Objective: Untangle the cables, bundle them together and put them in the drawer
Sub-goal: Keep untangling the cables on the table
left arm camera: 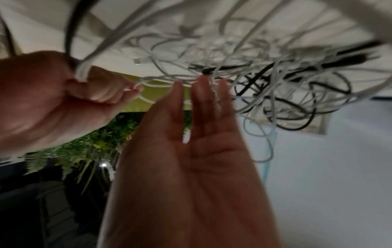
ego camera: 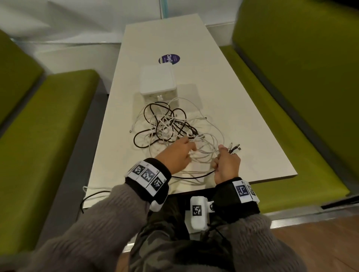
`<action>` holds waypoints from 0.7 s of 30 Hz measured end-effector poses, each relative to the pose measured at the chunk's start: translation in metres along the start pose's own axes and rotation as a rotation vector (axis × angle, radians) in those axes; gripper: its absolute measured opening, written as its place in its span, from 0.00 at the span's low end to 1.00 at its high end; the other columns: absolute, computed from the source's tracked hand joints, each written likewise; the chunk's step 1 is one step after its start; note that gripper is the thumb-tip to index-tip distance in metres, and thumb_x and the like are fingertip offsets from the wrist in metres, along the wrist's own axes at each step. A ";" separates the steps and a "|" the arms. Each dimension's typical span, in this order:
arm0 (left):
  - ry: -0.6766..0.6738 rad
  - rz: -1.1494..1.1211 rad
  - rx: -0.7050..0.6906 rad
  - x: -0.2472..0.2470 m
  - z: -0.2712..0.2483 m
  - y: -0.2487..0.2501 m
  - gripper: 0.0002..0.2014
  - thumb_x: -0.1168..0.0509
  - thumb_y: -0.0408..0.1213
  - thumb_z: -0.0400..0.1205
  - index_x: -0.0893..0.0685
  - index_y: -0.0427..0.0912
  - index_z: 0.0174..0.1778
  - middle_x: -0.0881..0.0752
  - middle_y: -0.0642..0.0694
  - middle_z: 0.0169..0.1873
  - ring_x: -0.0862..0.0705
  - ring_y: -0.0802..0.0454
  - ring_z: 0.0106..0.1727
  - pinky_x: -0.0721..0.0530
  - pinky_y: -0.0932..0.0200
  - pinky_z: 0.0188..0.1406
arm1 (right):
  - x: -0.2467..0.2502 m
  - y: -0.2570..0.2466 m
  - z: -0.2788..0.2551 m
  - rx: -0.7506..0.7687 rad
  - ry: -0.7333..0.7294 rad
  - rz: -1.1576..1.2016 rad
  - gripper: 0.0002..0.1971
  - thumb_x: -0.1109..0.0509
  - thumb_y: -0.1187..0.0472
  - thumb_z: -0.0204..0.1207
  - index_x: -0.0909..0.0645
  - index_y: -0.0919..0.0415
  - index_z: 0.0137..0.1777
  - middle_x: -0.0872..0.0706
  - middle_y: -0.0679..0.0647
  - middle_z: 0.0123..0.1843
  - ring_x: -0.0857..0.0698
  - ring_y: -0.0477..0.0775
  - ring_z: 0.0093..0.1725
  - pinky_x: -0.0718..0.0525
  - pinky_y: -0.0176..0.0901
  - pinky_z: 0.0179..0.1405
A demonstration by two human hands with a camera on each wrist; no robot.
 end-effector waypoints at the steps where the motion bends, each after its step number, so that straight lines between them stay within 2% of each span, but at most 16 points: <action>1: -0.018 -0.008 0.069 -0.004 0.001 -0.006 0.14 0.38 0.28 0.80 0.21 0.39 0.62 0.25 0.43 0.59 0.21 0.47 0.55 0.23 0.54 0.56 | 0.002 0.000 0.001 -0.015 0.017 -0.002 0.05 0.37 0.65 0.82 0.27 0.62 0.44 0.36 0.52 0.26 0.38 0.43 0.15 0.37 0.32 0.13; 3: -0.002 -0.054 0.146 -0.004 0.003 -0.015 0.15 0.38 0.26 0.80 0.23 0.39 0.63 0.27 0.42 0.63 0.22 0.45 0.59 0.24 0.53 0.59 | 0.007 0.000 0.002 -0.030 0.043 0.007 0.02 0.37 0.66 0.83 0.28 0.65 0.50 0.36 0.52 0.27 0.38 0.42 0.14 0.36 0.31 0.12; 7: 0.024 -0.113 0.203 0.006 0.010 -0.021 0.14 0.40 0.24 0.80 0.23 0.38 0.61 0.23 0.42 0.63 0.22 0.45 0.61 0.24 0.54 0.61 | 0.010 0.001 0.005 -0.042 0.057 0.003 0.04 0.38 0.65 0.83 0.30 0.64 0.48 0.35 0.53 0.27 0.38 0.41 0.11 0.36 0.31 0.12; 9: 0.021 -0.123 0.212 0.011 0.011 -0.020 0.12 0.40 0.26 0.80 0.24 0.39 0.59 0.20 0.41 0.59 0.20 0.47 0.55 0.21 0.51 0.57 | 0.010 0.001 0.005 -0.046 0.059 0.003 0.04 0.38 0.64 0.83 0.30 0.65 0.51 0.35 0.53 0.27 0.38 0.40 0.11 0.36 0.31 0.11; 11: 0.030 -0.137 0.204 0.019 0.011 -0.013 0.09 0.40 0.29 0.81 0.25 0.41 0.56 0.16 0.40 0.49 0.19 0.46 0.45 0.19 0.50 0.49 | 0.010 0.002 0.005 -0.046 0.061 0.008 0.04 0.38 0.64 0.83 0.30 0.65 0.52 0.35 0.53 0.27 0.38 0.40 0.10 0.37 0.30 0.11; 13: 0.019 -0.171 0.142 0.026 0.011 0.003 0.07 0.39 0.32 0.81 0.23 0.42 0.55 0.16 0.43 0.43 0.20 0.47 0.40 0.20 0.55 0.43 | 0.010 0.003 0.005 -0.054 0.065 0.014 0.04 0.39 0.65 0.83 0.30 0.65 0.52 0.35 0.53 0.28 0.38 0.41 0.10 0.38 0.29 0.11; 15: -0.086 -0.139 0.046 0.026 0.014 0.019 0.06 0.38 0.32 0.82 0.19 0.41 0.53 0.17 0.45 0.46 0.21 0.51 0.43 0.24 0.60 0.44 | 0.009 0.006 0.004 -0.059 0.074 0.005 0.04 0.39 0.64 0.83 0.29 0.65 0.52 0.34 0.54 0.27 0.38 0.41 0.10 0.38 0.29 0.11; 17: -0.276 -0.009 -0.006 0.016 0.018 0.031 0.09 0.40 0.33 0.83 0.16 0.40 0.55 0.17 0.45 0.53 0.21 0.51 0.50 0.27 0.62 0.48 | 0.010 0.005 0.003 -0.058 0.080 -0.003 0.04 0.38 0.64 0.83 0.29 0.65 0.52 0.34 0.53 0.26 0.37 0.41 0.10 0.37 0.29 0.11; 19: -0.423 0.095 0.004 0.003 0.020 0.036 0.12 0.42 0.34 0.84 0.18 0.39 0.61 0.19 0.43 0.60 0.21 0.46 0.59 0.27 0.60 0.53 | 0.009 0.001 0.000 -0.051 0.070 0.012 0.04 0.38 0.64 0.82 0.29 0.64 0.49 0.35 0.53 0.26 0.37 0.41 0.10 0.37 0.29 0.11; 21: -0.444 0.122 -0.001 -0.007 0.020 0.039 0.16 0.44 0.33 0.84 0.23 0.38 0.68 0.22 0.40 0.65 0.22 0.42 0.64 0.27 0.56 0.56 | 0.009 -0.005 -0.002 -0.047 0.049 0.023 0.06 0.37 0.65 0.82 0.29 0.63 0.44 0.35 0.52 0.24 0.38 0.42 0.11 0.38 0.30 0.12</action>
Point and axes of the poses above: each hand's wrist, its own z-axis towards the middle knuckle, its own x-axis out of the back of the hand, y = z × x, the point moved 2 cm from there along z, towards the middle knuckle
